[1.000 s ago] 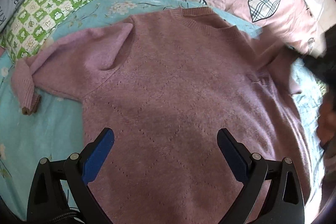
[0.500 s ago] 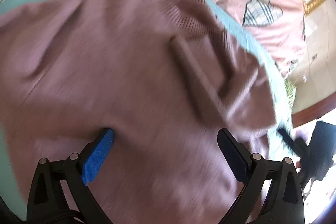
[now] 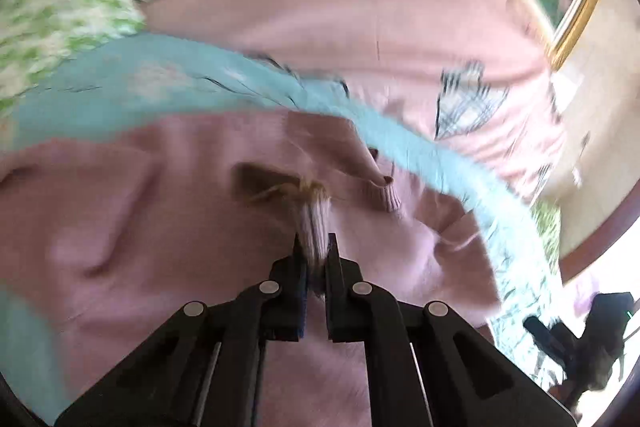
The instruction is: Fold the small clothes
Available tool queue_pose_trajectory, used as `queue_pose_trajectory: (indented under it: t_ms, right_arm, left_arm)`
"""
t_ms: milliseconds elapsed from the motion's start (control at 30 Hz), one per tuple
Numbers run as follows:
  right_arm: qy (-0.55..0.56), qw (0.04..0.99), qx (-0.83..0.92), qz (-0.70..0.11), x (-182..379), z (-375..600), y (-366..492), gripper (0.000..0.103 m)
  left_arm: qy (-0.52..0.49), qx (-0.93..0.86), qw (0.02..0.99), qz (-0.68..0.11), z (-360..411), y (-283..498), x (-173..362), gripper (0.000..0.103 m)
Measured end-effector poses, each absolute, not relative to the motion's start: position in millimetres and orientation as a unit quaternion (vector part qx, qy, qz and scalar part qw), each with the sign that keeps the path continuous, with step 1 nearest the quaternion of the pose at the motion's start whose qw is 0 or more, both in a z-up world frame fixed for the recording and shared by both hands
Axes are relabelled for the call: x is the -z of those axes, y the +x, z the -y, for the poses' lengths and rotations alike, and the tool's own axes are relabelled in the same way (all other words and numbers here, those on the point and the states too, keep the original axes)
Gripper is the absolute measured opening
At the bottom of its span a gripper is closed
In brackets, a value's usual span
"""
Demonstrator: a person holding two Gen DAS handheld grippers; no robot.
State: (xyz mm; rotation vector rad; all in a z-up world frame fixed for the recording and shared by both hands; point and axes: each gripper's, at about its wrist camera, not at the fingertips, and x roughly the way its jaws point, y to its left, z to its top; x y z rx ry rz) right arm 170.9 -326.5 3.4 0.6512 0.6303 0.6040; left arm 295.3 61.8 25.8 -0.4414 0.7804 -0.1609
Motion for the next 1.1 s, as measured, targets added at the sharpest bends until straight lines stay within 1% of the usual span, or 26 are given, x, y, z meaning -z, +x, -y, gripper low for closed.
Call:
queue_pose_trajectory:
  t_ms: [67, 100, 133, 167, 200, 233, 333, 400, 467, 500, 533, 567, 667, 700, 733, 800, 900, 1100]
  right_arm:
    - [0.311, 0.858, -0.280, -0.297, -3, 329, 173, 0.051]
    - [0.314, 0.857, -0.278, -0.301, -1, 329, 176, 0.051]
    - [0.317, 0.855, -0.273, -0.307, 1, 328, 180, 0.051]
    - [0.320, 0.853, -0.268, -0.313, 3, 327, 184, 0.051]
    - [0.321, 0.852, -0.267, -0.315, 3, 326, 185, 0.051]
    - [0.318, 0.854, -0.265, -0.316, 1, 325, 187, 0.051]
    - [0.303, 0.863, -0.253, -0.316, -4, 327, 189, 0.051]
    - [0.297, 0.870, -0.234, -0.316, -5, 336, 192, 0.051]
    - [0.303, 0.872, -0.215, -0.317, -5, 347, 197, 0.051]
    - [0.308, 0.874, -0.202, -0.317, -4, 353, 202, 0.051]
    - [0.313, 0.875, -0.193, -0.316, -3, 358, 205, 0.051]
    - [0.318, 0.876, -0.181, -0.315, -3, 364, 210, 0.051]
    - [0.318, 0.881, -0.166, -0.309, -5, 376, 219, 0.051]
    - [0.310, 0.885, -0.159, -0.308, -5, 378, 223, 0.053]
    - [0.302, 0.889, -0.150, -0.311, -4, 380, 229, 0.058]
    - [0.297, 0.886, -0.146, -0.324, 3, 380, 245, 0.062]
    - [0.298, 0.873, -0.150, -0.355, 18, 369, 275, 0.062]
    - [0.281, 0.854, -0.177, -0.401, 36, 332, 317, 0.062]
  left_arm:
    - [-0.233, 0.092, 0.885, -0.392, -85, 283, -5, 0.008]
    - [-0.237, 0.090, 0.880, -0.402, -90, 280, 3, 0.011]
    - [-0.244, 0.086, 0.871, -0.417, -93, 283, 14, 0.021]
    - [-0.253, 0.089, 0.860, -0.434, -99, 286, 26, 0.028]
    - [-0.260, 0.089, 0.851, -0.447, -103, 291, 36, 0.042]
    - [-0.264, 0.082, 0.845, -0.458, -104, 295, 43, 0.053]
    - [-0.280, 0.079, 0.836, -0.465, -108, 302, 60, 0.055]
    - [-0.278, 0.080, 0.838, -0.462, -103, 305, 58, 0.061]
    - [-0.258, 0.075, 0.847, -0.459, -92, 314, 53, 0.055]
    - [-0.239, 0.076, 0.854, -0.455, -86, 315, 47, 0.020]
    - [-0.217, 0.073, 0.858, -0.460, -77, 318, 43, 0.004]
    - [-0.215, 0.068, 0.865, -0.449, -76, 312, 33, 0.004]
    - [-0.212, 0.044, 0.907, -0.362, -96, 273, -4, 0.004]
    - [-0.210, 0.034, 0.910, -0.356, -103, 268, -4, 0.004]
    - [-0.212, 0.026, 0.910, -0.356, -112, 264, -1, 0.004]
    - [-0.226, 0.016, 0.897, -0.379, -130, 263, 16, 0.004]
    - [-0.241, 0.011, 0.889, -0.390, -145, 255, 28, 0.004]
    - [-0.221, 0.003, 0.891, -0.397, -136, 258, 36, 0.004]
